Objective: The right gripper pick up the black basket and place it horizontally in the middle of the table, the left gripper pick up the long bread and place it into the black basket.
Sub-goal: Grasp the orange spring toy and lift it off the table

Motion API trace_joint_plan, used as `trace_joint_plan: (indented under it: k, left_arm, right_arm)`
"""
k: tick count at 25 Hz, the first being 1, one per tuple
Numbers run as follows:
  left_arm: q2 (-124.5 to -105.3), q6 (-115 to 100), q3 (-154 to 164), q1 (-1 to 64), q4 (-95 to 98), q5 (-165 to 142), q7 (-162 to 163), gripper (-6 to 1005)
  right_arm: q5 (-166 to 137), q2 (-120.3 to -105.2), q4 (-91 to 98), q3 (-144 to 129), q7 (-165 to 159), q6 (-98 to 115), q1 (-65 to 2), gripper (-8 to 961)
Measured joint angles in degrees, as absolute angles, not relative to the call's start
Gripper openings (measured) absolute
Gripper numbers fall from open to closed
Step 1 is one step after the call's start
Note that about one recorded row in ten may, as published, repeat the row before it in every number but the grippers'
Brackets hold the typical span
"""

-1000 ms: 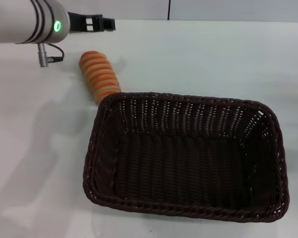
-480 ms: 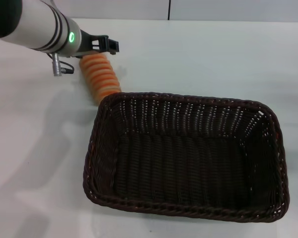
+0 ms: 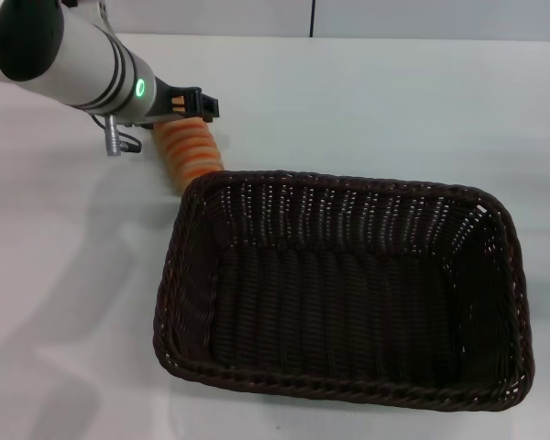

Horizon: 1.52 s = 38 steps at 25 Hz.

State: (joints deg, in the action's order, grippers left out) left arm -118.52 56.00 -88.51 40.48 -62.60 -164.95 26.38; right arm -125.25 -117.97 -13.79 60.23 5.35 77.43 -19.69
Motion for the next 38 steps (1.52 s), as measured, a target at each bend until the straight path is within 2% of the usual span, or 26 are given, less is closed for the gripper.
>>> trace_joint_plan:
  k: [30, 38]
  left_arm:
    - [-118.62, 50.69, -84.48, 41.99, -55.59, -160.35, 27.32, 859]
    - [-118.56, 50.3, -82.99, 42.44, -55.81, -160.64, 27.25, 720]
  right_arm:
    - [-125.74, -117.86, -13.66, 59.7, 3.93, 79.26, -19.75, 344]
    - [-125.74, -117.86, -13.62, 59.67, 3.88, 79.69, -19.7, 344]
